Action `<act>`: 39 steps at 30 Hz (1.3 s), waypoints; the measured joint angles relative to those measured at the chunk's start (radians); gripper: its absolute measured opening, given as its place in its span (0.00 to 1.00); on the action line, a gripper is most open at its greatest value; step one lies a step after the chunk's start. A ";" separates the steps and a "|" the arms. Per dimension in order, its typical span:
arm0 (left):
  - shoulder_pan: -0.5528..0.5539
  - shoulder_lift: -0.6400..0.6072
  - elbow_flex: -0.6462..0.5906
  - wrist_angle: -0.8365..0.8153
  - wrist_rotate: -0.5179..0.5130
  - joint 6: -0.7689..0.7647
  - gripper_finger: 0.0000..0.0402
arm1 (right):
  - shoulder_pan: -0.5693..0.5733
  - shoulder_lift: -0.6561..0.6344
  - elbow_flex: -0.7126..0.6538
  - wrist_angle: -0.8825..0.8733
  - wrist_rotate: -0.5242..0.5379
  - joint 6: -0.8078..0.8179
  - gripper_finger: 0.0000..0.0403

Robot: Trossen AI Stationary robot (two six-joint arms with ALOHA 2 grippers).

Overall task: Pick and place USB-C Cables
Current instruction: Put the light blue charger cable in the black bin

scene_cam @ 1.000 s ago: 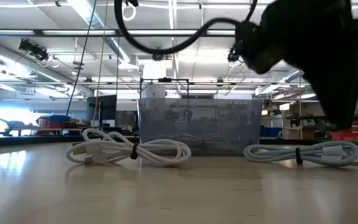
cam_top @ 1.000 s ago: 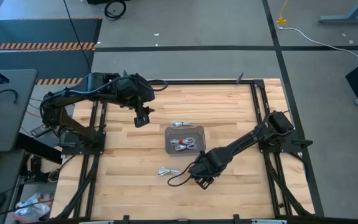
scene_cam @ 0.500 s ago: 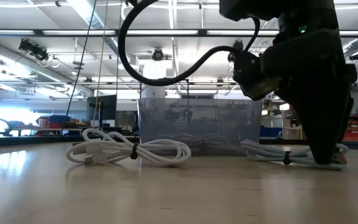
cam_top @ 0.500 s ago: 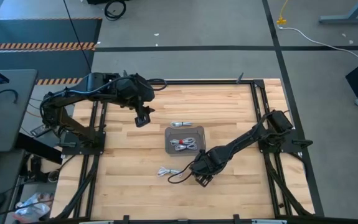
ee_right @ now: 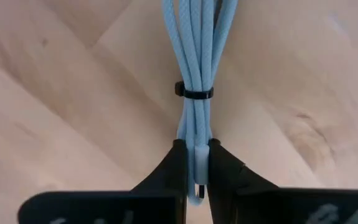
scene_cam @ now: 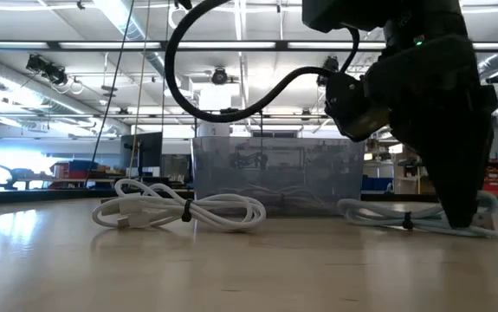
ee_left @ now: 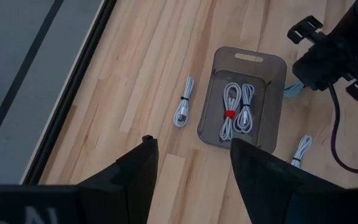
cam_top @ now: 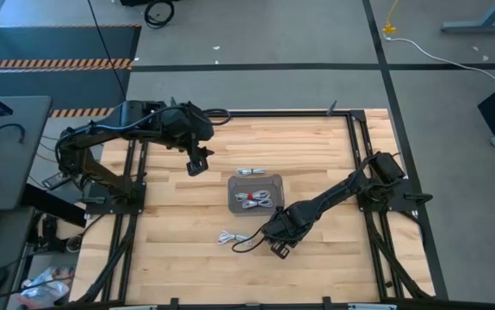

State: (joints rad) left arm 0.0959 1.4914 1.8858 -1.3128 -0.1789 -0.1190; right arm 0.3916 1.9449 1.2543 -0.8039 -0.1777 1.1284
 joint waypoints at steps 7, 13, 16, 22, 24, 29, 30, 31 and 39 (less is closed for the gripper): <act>0.000 0.000 0.000 -0.001 0.000 0.001 0.51 | 0.001 -0.035 0.097 -0.058 -0.040 -0.080 0.08; 0.000 0.000 0.000 -0.005 0.000 0.002 0.51 | -0.010 -0.163 0.284 -0.201 0.101 -0.148 0.08; 0.000 0.000 0.000 -0.011 0.000 0.002 0.51 | -0.040 -0.232 0.374 -0.292 0.199 -0.195 0.08; 0.000 0.000 0.000 -0.018 0.000 0.001 0.51 | -0.183 -0.290 0.447 -0.371 0.230 -0.444 0.08; 0.000 0.000 0.000 -0.018 0.000 0.000 0.51 | -0.243 -0.282 0.447 -0.372 0.194 -0.556 0.08; 0.000 0.000 0.000 -0.019 0.000 -0.006 0.51 | -0.368 -0.229 0.446 -0.351 0.087 -0.822 0.08; 0.000 0.000 0.000 -0.020 0.000 -0.006 0.51 | -0.388 -0.213 0.446 -0.345 0.067 -0.872 0.08; 0.000 0.000 0.000 -0.019 0.000 -0.006 0.51 | -0.405 -0.200 0.446 -0.334 0.048 -0.912 0.08; 0.000 0.000 0.000 -0.019 0.000 -0.026 0.51 | -0.470 -0.053 0.446 -0.321 -0.126 -1.198 0.08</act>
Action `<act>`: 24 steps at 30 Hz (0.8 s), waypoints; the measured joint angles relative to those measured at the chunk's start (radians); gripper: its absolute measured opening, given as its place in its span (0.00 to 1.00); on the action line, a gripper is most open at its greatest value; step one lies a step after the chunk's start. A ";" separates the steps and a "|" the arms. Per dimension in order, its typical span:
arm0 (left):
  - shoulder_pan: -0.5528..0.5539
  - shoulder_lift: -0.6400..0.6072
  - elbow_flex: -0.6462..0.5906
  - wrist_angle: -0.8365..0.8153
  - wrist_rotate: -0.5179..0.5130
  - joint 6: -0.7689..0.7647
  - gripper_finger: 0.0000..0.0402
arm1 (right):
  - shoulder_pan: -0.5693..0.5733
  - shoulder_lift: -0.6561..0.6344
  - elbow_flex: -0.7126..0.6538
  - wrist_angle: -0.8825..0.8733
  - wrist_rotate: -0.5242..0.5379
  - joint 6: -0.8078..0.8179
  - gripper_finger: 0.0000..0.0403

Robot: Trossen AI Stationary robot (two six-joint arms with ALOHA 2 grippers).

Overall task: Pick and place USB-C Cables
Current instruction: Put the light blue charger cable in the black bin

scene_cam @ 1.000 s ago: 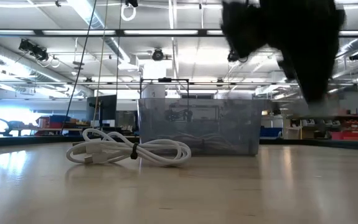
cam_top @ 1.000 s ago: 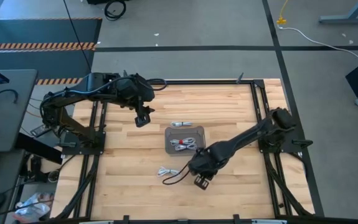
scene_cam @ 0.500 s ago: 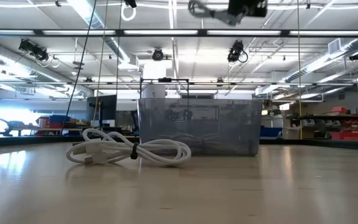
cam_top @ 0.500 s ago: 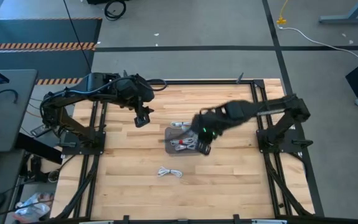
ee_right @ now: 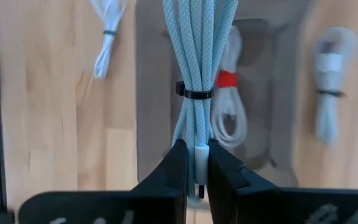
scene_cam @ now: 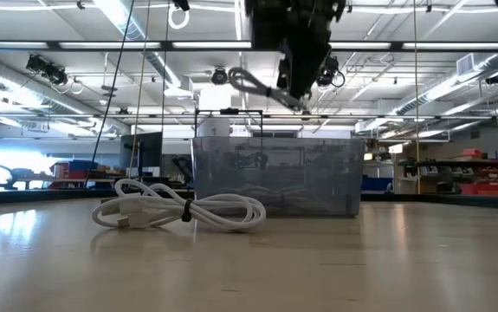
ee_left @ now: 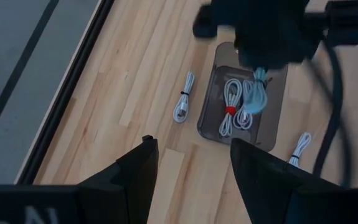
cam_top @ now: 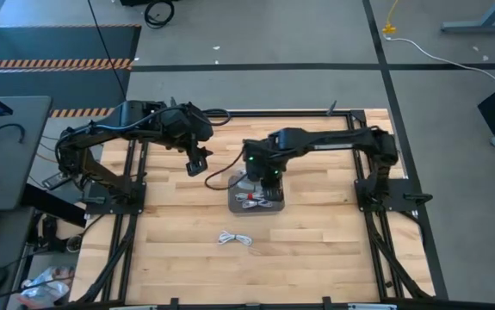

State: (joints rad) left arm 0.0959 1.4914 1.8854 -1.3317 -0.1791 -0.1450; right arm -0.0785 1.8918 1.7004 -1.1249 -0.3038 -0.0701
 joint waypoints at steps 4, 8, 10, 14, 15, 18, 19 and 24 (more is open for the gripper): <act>0.000 0.000 0.000 0.000 0.000 -0.002 0.51 | -0.001 0.074 0.000 -0.003 -0.037 -0.110 0.08; 0.000 0.000 0.000 0.000 0.000 -0.013 0.51 | -0.006 0.132 0.000 -0.003 -0.033 -0.194 0.08; 0.000 0.000 0.000 0.000 0.000 -0.026 0.51 | -0.012 0.154 0.000 -0.002 -0.023 -0.228 0.08; 0.000 0.000 0.000 0.000 0.000 -0.029 0.51 | -0.030 0.173 0.000 0.000 0.052 -0.274 0.08; 0.000 0.000 0.000 0.000 0.000 -0.029 0.51 | -0.035 0.172 0.000 0.004 0.064 -0.281 0.08; 0.000 0.000 0.000 0.000 -0.005 -0.029 0.51 | -0.046 0.171 0.000 0.019 0.133 -0.283 0.08; 0.000 0.000 0.000 0.000 -0.014 -0.029 0.51 | -0.047 0.171 0.000 0.019 0.160 -0.286 0.08; 0.000 0.000 0.000 0.001 -0.037 -0.029 0.51 | -0.046 0.170 0.000 0.039 0.223 -0.291 0.08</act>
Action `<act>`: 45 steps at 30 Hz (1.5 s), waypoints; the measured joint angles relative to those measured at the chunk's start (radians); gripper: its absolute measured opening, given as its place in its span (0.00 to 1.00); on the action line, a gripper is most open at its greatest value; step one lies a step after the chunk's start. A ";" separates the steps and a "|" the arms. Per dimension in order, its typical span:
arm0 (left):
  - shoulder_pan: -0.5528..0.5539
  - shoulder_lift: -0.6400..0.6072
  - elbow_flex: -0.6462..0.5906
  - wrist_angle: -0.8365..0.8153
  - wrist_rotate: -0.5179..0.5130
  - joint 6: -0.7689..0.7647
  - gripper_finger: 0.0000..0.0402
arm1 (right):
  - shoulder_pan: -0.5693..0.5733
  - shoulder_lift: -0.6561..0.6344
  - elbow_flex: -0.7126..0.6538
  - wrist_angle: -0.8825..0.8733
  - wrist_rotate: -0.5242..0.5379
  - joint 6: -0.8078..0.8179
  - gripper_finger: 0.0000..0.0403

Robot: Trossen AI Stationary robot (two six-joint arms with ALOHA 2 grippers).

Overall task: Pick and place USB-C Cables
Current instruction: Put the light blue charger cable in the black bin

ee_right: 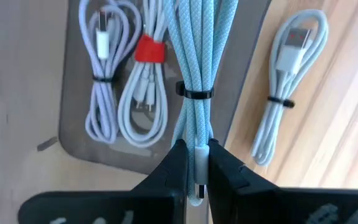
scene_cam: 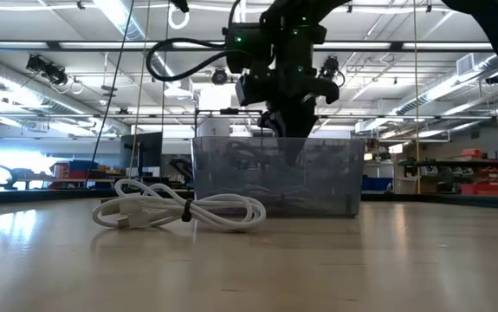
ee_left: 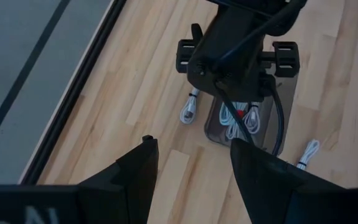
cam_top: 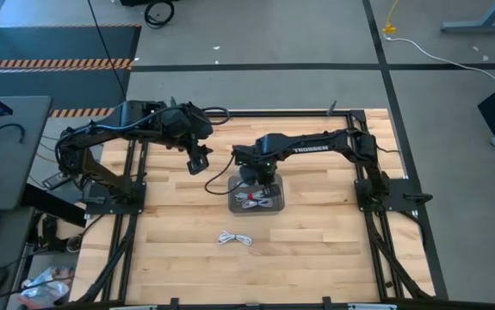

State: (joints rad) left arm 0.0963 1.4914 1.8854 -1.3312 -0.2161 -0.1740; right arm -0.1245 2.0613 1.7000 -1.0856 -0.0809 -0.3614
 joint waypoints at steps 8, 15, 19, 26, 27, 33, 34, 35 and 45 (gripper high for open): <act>0.000 0.000 0.000 0.000 -0.001 -0.005 0.51 | -0.004 0.000 0.000 0.031 0.000 0.073 0.08; 0.000 0.000 0.000 0.000 -0.001 -0.006 0.51 | 0.000 0.000 -0.039 0.059 -0.051 0.127 0.08; 0.000 0.000 0.000 0.000 -0.001 -0.006 0.51 | 0.001 0.000 -0.090 0.059 -0.051 0.135 0.08; 0.000 0.000 0.000 0.000 -0.001 -0.006 0.51 | 0.000 0.000 -0.140 0.098 -0.053 0.149 0.08; 0.000 0.000 0.000 0.000 -0.001 -0.006 0.51 | 0.000 0.000 -0.144 0.108 -0.060 0.155 0.08; 0.000 0.000 0.000 0.000 -0.001 -0.006 0.51 | 0.000 0.000 -0.154 0.134 -0.085 0.161 0.08; 0.000 0.000 0.000 0.000 -0.001 -0.007 0.51 | 0.000 0.000 -0.154 0.134 -0.089 0.161 0.08; 0.000 0.000 0.000 0.000 -0.001 -0.006 0.51 | 0.000 0.000 -0.154 0.134 -0.094 0.161 0.08; 0.000 0.000 0.000 0.000 -0.001 -0.007 0.51 | 0.000 0.000 -0.154 0.131 -0.105 0.147 0.13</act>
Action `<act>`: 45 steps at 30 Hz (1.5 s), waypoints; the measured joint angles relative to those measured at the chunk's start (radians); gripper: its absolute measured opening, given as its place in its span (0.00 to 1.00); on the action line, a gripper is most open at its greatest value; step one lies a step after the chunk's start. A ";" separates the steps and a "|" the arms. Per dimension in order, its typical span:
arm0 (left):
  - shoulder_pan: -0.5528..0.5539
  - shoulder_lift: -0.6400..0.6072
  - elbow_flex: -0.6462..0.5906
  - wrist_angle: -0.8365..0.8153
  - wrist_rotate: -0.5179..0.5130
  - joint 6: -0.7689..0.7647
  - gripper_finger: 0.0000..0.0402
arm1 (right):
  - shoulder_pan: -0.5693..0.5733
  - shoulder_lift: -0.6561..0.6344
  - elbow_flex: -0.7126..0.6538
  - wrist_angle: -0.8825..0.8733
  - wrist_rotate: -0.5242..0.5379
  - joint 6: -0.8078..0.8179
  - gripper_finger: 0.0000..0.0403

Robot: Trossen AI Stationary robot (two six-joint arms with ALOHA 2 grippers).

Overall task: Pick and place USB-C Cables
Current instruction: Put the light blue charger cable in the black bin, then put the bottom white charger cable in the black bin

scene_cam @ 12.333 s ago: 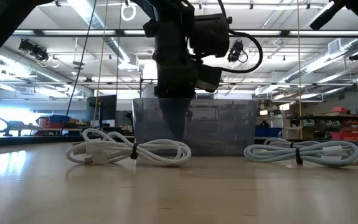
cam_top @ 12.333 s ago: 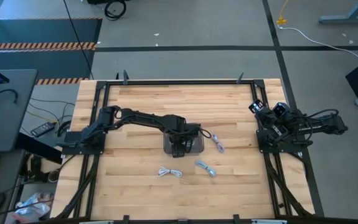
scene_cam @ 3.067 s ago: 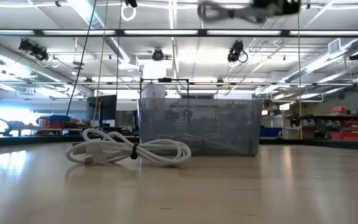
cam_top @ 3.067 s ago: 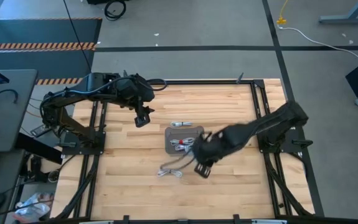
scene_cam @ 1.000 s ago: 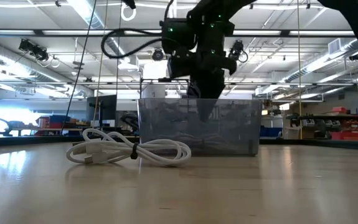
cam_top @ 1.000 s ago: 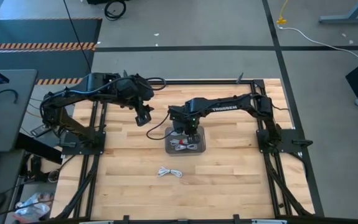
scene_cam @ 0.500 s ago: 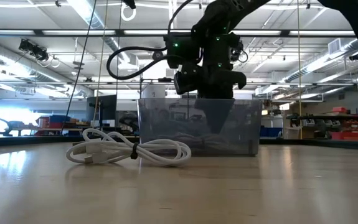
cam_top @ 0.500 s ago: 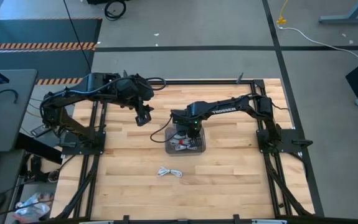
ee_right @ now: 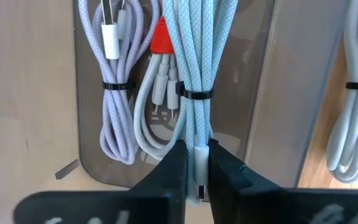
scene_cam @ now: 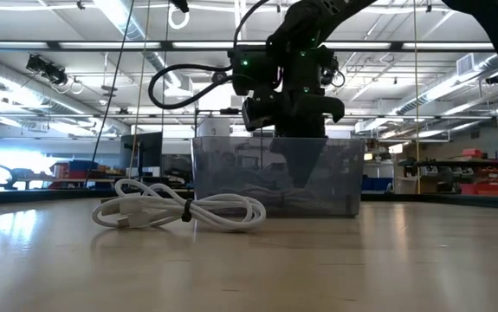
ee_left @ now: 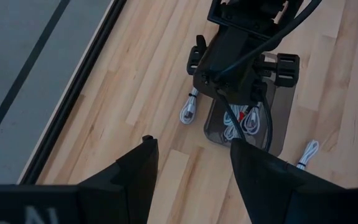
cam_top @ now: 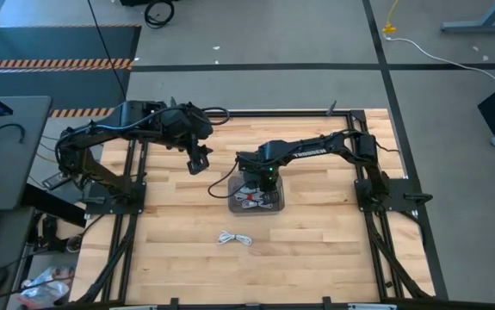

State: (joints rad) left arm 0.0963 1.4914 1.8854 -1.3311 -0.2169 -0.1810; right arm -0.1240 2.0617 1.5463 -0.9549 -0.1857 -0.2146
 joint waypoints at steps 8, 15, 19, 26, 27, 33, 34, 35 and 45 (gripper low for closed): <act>0.000 0.000 0.000 0.000 0.000 0.000 0.51 | 0.000 -0.001 0.000 0.001 0.006 0.008 0.27; 0.000 0.000 0.000 0.000 0.000 0.000 0.51 | 0.000 -0.003 0.128 -0.102 0.008 0.013 0.27; 0.000 0.000 0.000 -0.002 0.001 -0.015 0.51 | 0.000 -0.003 0.267 -0.225 0.008 0.012 0.27; -0.050 0.000 0.000 -0.040 0.011 -0.041 0.51 | -0.032 -0.004 0.499 -0.494 0.159 -0.006 0.28; -0.063 0.000 0.000 -0.045 0.010 -0.048 0.51 | -0.045 -0.004 0.529 -0.524 0.190 -0.009 0.28; -0.163 0.000 0.000 -0.051 0.009 -0.139 0.51 | -0.161 -0.060 0.614 -0.608 0.328 -0.008 0.28; -0.183 0.000 0.000 -0.051 0.005 -0.161 0.51 | -0.188 -0.077 0.615 -0.609 0.342 -0.001 0.28; -0.204 0.000 0.000 -0.051 -0.001 -0.183 0.51 | -0.216 -0.095 0.615 -0.611 0.353 0.004 0.28; -0.401 0.020 -0.073 0.014 -0.034 -0.323 0.51 | -0.465 -0.270 0.615 -0.604 0.325 0.029 0.28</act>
State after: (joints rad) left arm -0.3044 1.5109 1.8129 -1.3174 -0.2508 -0.5042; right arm -0.5894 1.7912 2.1616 -1.5584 0.1394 -0.1860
